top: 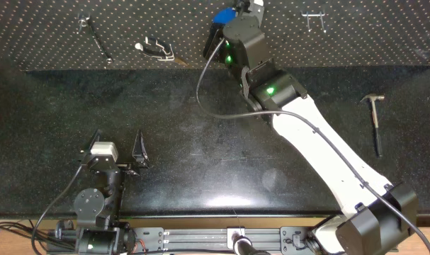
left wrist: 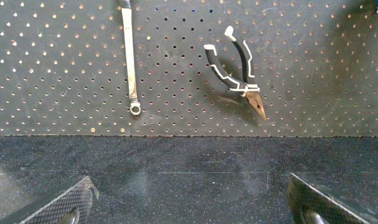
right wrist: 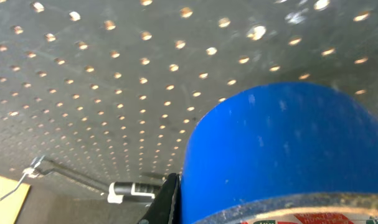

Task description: Place Tools Onto Pegboard

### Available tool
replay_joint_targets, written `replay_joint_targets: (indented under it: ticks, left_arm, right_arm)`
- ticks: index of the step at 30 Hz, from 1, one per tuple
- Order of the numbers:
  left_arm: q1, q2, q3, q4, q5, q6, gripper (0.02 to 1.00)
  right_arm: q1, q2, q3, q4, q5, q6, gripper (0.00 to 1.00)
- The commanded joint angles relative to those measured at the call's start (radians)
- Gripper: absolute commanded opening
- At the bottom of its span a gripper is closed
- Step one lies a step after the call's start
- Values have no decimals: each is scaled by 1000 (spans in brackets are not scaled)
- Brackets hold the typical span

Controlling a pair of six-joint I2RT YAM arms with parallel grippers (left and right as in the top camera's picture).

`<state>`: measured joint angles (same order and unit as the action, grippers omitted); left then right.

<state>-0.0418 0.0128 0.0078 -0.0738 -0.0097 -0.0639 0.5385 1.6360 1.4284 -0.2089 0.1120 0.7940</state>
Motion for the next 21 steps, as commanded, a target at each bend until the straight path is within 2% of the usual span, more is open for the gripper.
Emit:
replay_joint_targets:
  ticks: [1, 16, 18, 21]
  left_arm:
    - [2, -9, -2, -5, 6, 13, 993]
    - [2, -9, -2, -5, 6, 13, 996]
    - [2, -9, -2, -5, 6, 13, 993]
    - [2, -9, -2, -5, 6, 13, 993]
  right_arm:
    - [-19, 13, 27, 13, 87, 18, 75]
    - [-23, 102, 56, 122, 78, 9, 75]
    - [-23, 109, 56, 143, 37, 5, 75]
    - [-23, 117, 56, 147, 34, 5, 75]
